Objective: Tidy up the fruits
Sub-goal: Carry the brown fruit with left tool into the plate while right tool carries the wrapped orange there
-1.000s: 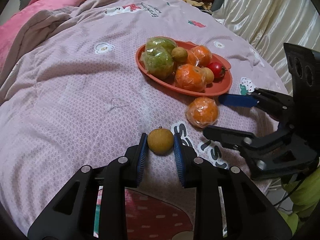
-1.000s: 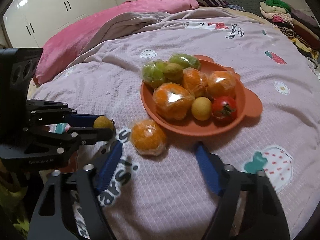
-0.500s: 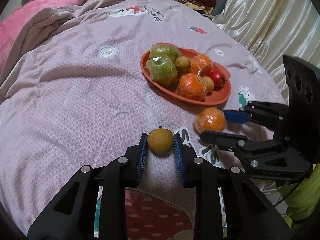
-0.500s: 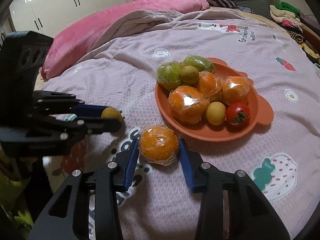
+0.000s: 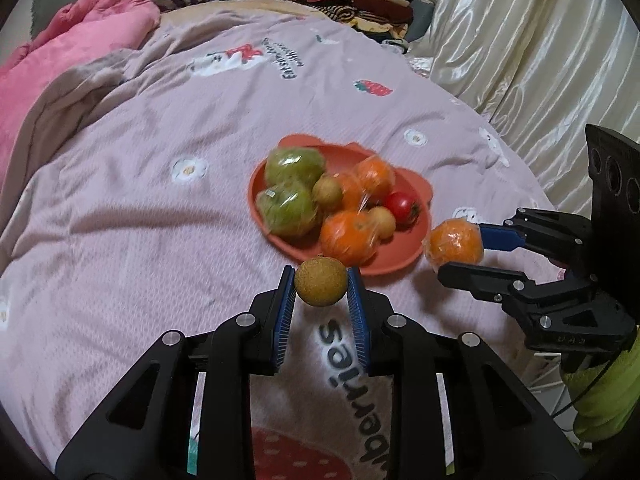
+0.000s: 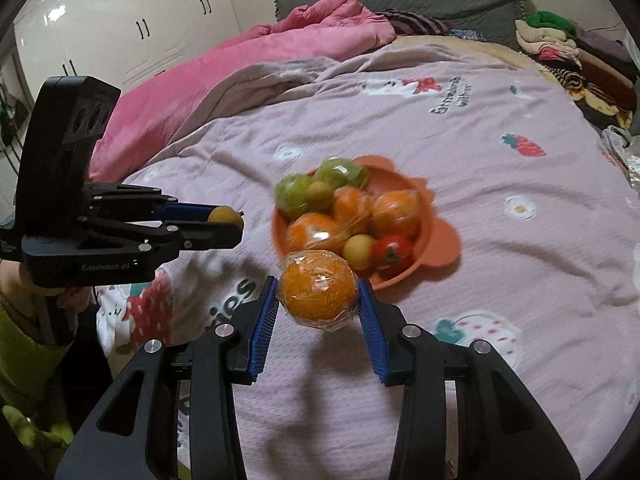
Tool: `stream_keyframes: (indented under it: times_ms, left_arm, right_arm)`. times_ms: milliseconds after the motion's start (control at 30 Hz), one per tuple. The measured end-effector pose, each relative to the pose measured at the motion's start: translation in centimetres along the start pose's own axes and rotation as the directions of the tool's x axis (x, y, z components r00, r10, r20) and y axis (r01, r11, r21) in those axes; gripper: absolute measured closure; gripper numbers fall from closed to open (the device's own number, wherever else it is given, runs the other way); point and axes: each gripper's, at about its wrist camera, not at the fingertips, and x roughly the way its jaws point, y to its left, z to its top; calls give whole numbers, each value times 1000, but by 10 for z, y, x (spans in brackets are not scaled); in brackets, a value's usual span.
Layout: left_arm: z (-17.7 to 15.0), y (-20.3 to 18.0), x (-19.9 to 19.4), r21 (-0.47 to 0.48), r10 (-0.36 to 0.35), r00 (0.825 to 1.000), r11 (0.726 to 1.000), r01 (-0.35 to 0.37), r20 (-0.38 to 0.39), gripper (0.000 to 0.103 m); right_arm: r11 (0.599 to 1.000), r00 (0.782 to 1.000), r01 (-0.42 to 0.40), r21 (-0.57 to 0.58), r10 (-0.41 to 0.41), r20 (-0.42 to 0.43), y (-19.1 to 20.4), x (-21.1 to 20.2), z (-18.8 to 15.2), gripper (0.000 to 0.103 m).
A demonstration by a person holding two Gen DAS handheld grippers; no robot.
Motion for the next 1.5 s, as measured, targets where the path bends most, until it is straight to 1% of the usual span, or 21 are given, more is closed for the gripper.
stream_keyframes:
  times_ms: [267,500,867,1067,1367,1433,1467,1500]
  left_arm:
    - [19,-13,10,28,1,1000,1000,-1,-6,84]
    - [28,-21,18,34,3,1000,999,-3,-11,84]
    - [37,-35,38,50,-10,999,999,11,-34,84]
    - [36,-39,46,45,-26,999,999,28,-43,84]
    - [35,-42,47,50,-25,999,998,27,-42,83]
    - [34,-42,46,51,-24,999,998,26,-42,81]
    - [34,-42,45,51,-25,999,998,27,-41,75]
    - [33,-42,45,52,-23,999,998,25,-40,72]
  right_arm:
    - [999,999,33,4,-33,30,-23,-7,15,64]
    - [999,998,40,2,-40,46,-37,-6,28,64]
    - [999,998,45,-1,-45,33,-53,4,37,64]
    - [999,999,39,2,-39,26,-57,7,39,64]
    - [1000,1000,19,-15,-19,4,-55,15,42,64]
    - [1000,1000,11,-16,-11,-2,-53,18,43,64]
    - [1000,1000,7,-17,-7,-4,-53,19,43,64]
    - [1000,1000,2,-17,-2,-6,-52,20,44,64]
